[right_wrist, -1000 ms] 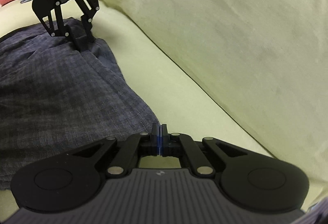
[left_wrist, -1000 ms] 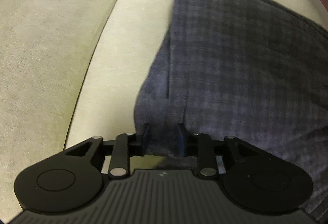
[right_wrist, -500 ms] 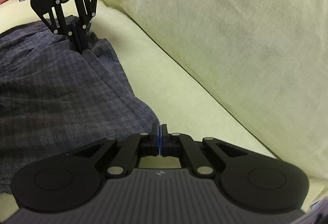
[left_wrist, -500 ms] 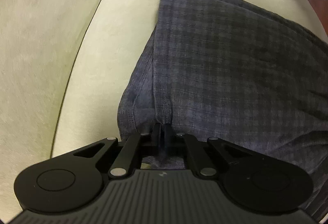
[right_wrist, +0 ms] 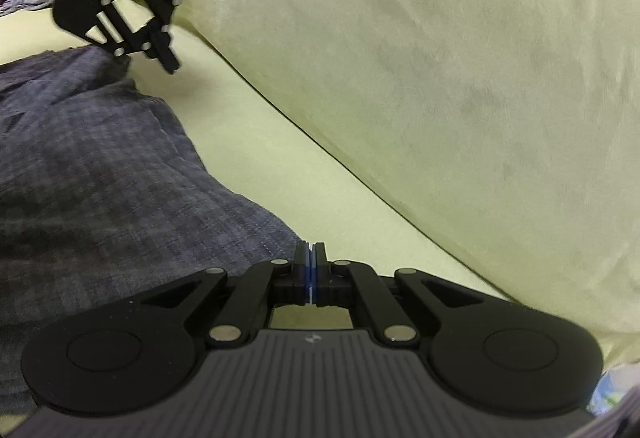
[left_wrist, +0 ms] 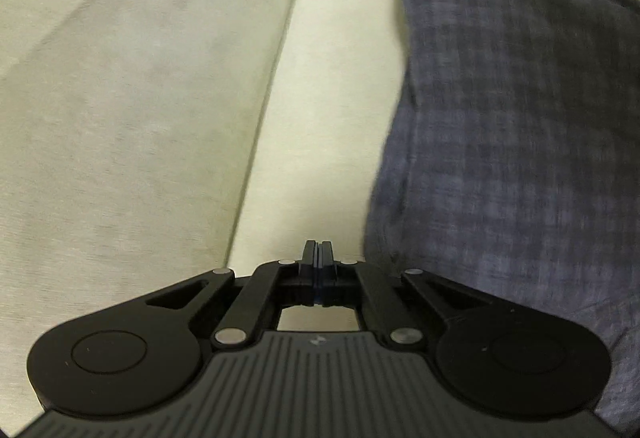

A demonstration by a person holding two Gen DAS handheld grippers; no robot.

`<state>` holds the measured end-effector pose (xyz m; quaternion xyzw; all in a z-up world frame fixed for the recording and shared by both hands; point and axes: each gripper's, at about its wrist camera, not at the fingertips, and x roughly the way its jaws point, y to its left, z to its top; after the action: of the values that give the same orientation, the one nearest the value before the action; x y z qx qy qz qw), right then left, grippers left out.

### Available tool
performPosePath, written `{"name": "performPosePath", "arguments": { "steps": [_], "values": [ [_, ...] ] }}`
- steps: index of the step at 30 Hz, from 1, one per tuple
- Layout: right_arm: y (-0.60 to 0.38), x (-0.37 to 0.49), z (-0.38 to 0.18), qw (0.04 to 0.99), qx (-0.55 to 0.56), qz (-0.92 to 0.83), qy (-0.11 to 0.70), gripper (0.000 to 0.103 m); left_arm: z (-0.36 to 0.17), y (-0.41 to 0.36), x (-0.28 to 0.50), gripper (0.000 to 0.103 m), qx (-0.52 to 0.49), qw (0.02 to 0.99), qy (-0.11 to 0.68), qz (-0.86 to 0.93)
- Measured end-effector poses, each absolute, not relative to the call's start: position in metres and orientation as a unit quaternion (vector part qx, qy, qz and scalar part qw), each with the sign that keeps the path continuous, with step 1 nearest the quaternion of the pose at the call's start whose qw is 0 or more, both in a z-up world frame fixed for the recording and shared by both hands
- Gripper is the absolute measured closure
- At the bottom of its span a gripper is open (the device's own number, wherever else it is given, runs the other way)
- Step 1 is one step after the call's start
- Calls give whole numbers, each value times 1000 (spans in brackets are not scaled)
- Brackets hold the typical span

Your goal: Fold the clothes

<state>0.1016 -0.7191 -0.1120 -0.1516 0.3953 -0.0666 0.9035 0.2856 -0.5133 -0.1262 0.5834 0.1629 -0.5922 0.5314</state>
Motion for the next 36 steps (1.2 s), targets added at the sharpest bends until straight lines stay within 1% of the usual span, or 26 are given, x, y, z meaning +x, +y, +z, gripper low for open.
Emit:
{"name": "performPosePath", "arguments": {
  "steps": [5,8,9,10,12,14,17,18,25,27,28,29,36],
  "values": [
    [-716,98,-123,898,-157,-64,406,103,-109,-514,303,103,533,510,229,-636],
    [-715,95,-122,899,-154,-63,405,103,-105,-516,311,103,518,501,249,-647],
    [-714,94,-121,899,-153,-63,405,103,-112,-520,309,103,515,496,253,-651],
    [-714,94,-120,900,-152,-62,404,103,-120,-525,307,101,513,491,258,-655],
    [-716,94,-118,900,-151,-62,404,103,-122,-530,304,98,514,487,259,-657],
    [-716,95,-118,900,-151,-61,405,103,-130,-537,302,98,522,482,261,-654],
    [-715,97,-120,899,-150,-60,407,103,-156,-550,293,97,532,469,267,-653],
    [-715,97,-120,899,-150,-60,407,103,-158,-551,293,96,535,464,269,-653],
    [-716,100,-121,897,-149,-58,412,103,-155,-549,289,96,546,442,273,-657],
    [-716,101,-121,897,-148,-59,411,103,-154,-546,287,96,548,432,277,-660],
    [-715,101,-122,898,-148,-58,411,103,-154,-545,286,98,553,433,273,-657],
    [-715,101,-122,898,-149,-58,411,103,-154,-546,286,103,555,437,273,-653],
    [-710,98,-123,898,-162,-69,402,103,-151,-546,277,103,569,466,217,-642]
  ]
}}
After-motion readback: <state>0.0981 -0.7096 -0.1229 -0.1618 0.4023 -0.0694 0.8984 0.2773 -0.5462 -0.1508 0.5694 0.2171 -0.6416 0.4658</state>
